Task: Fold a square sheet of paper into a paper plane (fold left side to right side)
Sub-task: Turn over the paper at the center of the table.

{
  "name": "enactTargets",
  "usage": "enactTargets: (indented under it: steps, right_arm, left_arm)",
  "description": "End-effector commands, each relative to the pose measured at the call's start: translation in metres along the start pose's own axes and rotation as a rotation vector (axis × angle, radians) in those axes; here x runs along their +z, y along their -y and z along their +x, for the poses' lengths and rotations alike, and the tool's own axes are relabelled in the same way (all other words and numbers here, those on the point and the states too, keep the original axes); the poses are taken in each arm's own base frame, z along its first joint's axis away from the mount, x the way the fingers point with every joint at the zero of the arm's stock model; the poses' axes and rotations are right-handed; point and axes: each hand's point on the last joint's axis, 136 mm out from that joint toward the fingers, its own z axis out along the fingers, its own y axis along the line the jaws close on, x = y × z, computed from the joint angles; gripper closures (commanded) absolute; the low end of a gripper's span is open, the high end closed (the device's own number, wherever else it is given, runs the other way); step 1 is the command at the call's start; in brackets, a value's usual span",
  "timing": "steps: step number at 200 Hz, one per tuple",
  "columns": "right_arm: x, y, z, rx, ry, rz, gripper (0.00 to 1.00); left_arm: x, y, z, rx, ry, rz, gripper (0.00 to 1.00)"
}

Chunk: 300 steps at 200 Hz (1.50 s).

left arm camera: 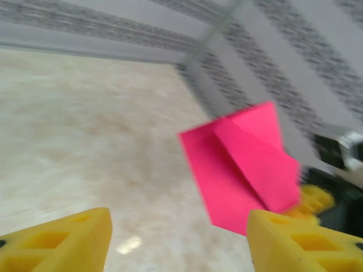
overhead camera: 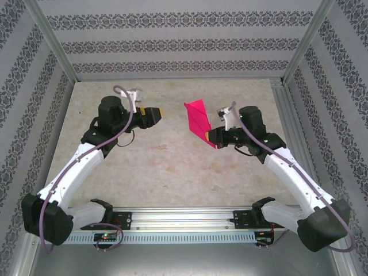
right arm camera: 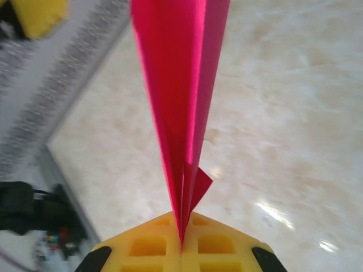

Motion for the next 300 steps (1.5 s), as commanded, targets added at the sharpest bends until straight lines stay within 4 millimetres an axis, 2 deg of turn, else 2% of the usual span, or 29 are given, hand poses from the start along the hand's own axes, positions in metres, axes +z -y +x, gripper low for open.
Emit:
enactTargets:
  steps: [1,19,42,62,92,122,160,176,194,206,221,230,249,261,282,300]
  right_arm:
    - [-0.009,0.053,0.021,-0.140,-0.143,0.521,1.00]
    - [-0.007,0.064,0.034,-0.231,-0.257,0.778,0.99]
    - [0.005,0.066,0.046,-0.341,-0.375,1.020,0.99]
    - [0.021,0.062,0.047,-0.474,-0.442,1.190,0.99]
    - [0.052,0.057,0.050,-0.673,-0.527,1.359,1.00]
    - [0.097,0.057,0.073,-0.773,-0.604,1.338,1.00]
    - [0.129,0.060,0.100,-0.772,-0.674,1.264,0.95]
    - [0.139,0.057,0.111,-0.773,-0.702,1.230,0.86]
    - [0.151,0.047,0.129,-0.744,-0.742,1.131,0.65]
    - [0.157,0.034,0.141,-0.712,-0.749,1.036,0.53]
    - [0.159,0.012,0.152,-0.658,-0.745,0.899,0.37]
    - [0.155,-0.001,0.151,-0.620,-0.726,0.830,0.29]
    - [0.138,-0.021,0.140,-0.544,-0.663,0.734,0.16]
    - [0.126,-0.030,0.129,-0.505,-0.610,0.686,0.11]
    - [0.106,-0.033,0.105,-0.413,-0.510,0.613,0.06]
    - [0.090,-0.025,0.084,-0.314,-0.415,0.555,0.03]
  left_arm:
    - [-0.034,-0.073,0.003,-0.105,0.078,-0.436,0.32]
    - [-0.056,-0.106,0.016,-0.158,0.090,-0.629,0.32]
    - [-0.073,-0.131,0.034,-0.214,0.097,-0.760,0.31]
    - [-0.080,-0.141,0.042,-0.239,0.104,-0.799,0.31]
    - [-0.087,-0.147,0.044,-0.245,0.115,-0.829,0.28]
    - [-0.088,-0.150,0.045,-0.247,0.108,-0.831,0.27]
    - [-0.086,-0.152,0.049,-0.256,0.097,-0.820,0.26]
    - [-0.083,-0.153,0.051,-0.264,0.085,-0.813,0.26]
    - [-0.077,-0.152,0.052,-0.259,0.060,-0.789,0.26]
    - [-0.070,-0.150,0.054,-0.252,0.027,-0.763,0.25]
    - [-0.061,-0.149,0.058,-0.248,-0.022,-0.738,0.24]
    - [-0.056,-0.151,0.062,-0.255,-0.049,-0.735,0.23]
    - [-0.038,-0.146,0.072,-0.273,-0.099,-0.659,0.23]
    - [-0.022,-0.140,0.081,-0.305,-0.123,-0.570,0.22]
    - [0.006,-0.123,0.096,-0.347,-0.159,-0.405,0.22]
    - [0.023,-0.107,0.107,-0.348,-0.189,-0.316,0.22]
